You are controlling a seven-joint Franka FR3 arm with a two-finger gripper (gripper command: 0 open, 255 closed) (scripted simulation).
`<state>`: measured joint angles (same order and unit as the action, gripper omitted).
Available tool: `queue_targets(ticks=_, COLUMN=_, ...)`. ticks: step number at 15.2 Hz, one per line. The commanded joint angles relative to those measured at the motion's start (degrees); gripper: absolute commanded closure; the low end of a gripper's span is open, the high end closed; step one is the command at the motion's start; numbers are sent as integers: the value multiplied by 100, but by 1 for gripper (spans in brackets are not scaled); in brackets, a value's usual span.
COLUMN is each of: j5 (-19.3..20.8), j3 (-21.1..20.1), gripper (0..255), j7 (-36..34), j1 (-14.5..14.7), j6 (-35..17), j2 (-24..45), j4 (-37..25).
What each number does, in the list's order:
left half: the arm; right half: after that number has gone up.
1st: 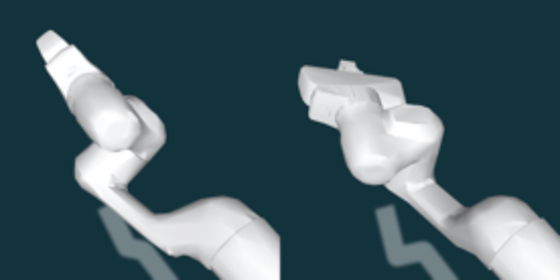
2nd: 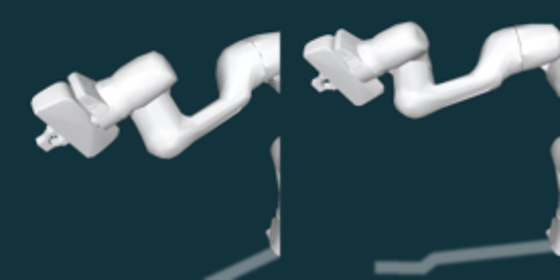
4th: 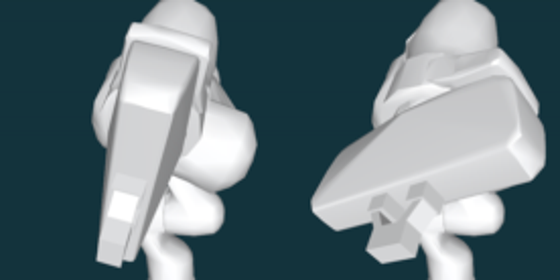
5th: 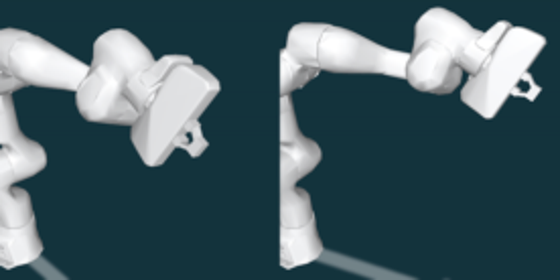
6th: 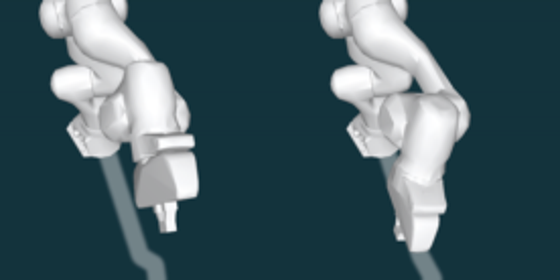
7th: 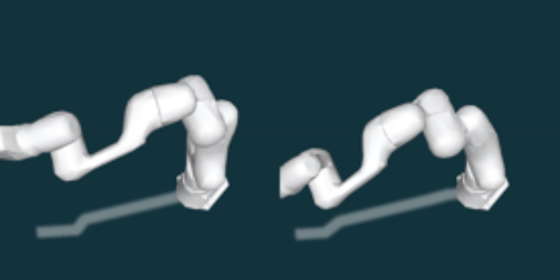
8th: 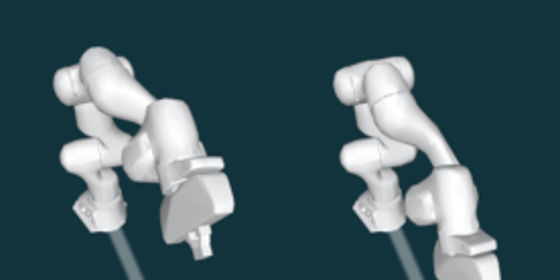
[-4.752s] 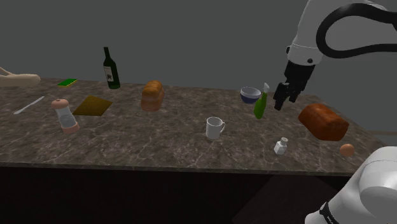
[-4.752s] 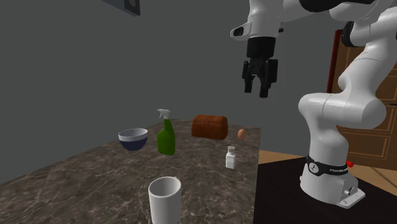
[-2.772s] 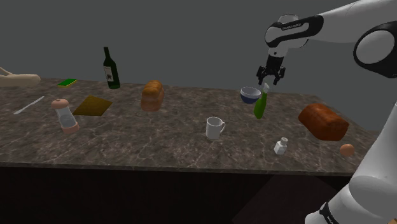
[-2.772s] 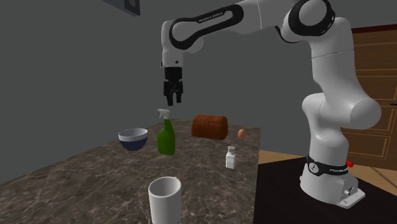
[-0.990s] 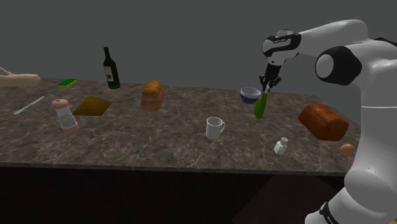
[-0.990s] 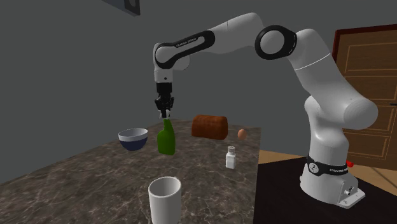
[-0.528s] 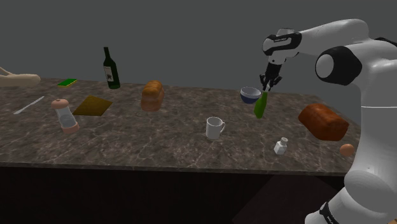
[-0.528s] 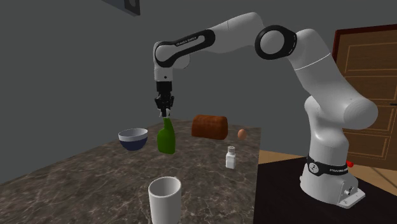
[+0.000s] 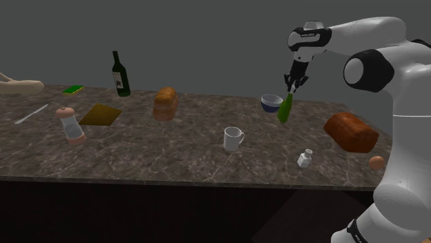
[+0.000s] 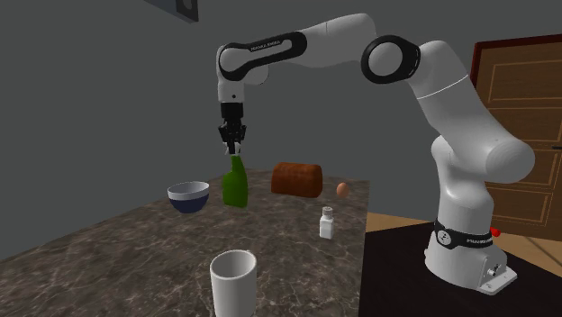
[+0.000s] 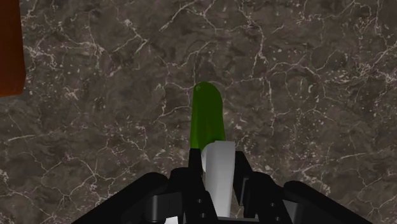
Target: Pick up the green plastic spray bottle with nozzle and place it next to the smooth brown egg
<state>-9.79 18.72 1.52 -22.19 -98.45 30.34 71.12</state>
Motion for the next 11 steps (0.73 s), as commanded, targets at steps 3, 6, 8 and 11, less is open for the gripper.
queue_targets(ticks=3, j5=-2, j3=3, gripper=255, j7=-22, j1=-37, j6=332, j2=32, j4=-366)
queue_targets(ticks=6, j5=-10, j3=2, gripper=255, j7=-34, j1=-77, j6=592, j2=78, j4=-674)
queue_targets(ticks=8, j5=-20, j3=0, gripper=255, j7=-42, j1=-109, j6=774, j2=122, j4=-903)
queue_targets(ticks=11, j5=-43, j3=-5, gripper=255, j7=-55, j1=-168, j6=1067, j2=215, j4=-1291)
